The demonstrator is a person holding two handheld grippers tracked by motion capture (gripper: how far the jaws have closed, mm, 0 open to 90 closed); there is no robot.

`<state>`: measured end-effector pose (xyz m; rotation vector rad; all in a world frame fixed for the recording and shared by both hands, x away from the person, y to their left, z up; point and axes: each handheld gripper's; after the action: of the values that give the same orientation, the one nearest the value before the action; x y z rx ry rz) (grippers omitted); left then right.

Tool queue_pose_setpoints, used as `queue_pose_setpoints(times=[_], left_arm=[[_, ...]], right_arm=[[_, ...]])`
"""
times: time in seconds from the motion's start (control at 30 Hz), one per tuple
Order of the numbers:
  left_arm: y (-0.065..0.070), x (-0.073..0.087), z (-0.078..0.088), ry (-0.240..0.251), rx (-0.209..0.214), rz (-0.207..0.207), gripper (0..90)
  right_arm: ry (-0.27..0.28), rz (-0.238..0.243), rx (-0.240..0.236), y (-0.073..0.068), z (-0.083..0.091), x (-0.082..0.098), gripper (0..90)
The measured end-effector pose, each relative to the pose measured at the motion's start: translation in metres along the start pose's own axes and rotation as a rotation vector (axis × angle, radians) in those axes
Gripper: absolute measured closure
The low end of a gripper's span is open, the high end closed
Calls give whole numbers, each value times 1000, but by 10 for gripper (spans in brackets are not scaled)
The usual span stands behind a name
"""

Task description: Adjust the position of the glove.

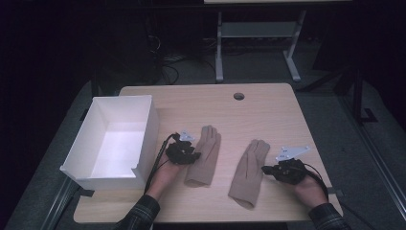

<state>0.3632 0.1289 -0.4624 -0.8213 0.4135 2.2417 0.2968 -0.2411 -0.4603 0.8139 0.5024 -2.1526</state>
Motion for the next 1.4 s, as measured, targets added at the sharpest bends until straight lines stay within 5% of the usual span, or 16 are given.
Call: queue_pose_setpoints(times=[0.37,0.6,0.93,1.4], left_arm=[[-4,-2,0,-19,63,16,842],[-4,-3,4,-14,89,36,855],[5,-14,20,70,186,50,858],[23,-37,26,128,233,-27,861]], right_arm=[[-27,-5,4,4,-10,-1,897],[-23,-7,-6,4,-14,-4,897],[-17,5,-29,-2,-22,-11,897],[-3,37,-64,-14,-38,-24,897]])
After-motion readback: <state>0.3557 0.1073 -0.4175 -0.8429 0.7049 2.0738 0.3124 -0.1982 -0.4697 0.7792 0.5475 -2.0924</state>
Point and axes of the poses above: each handheld gripper's, and its own axes: z roughly backward along the jaws, x roughly out of its underside, y roughly to its right
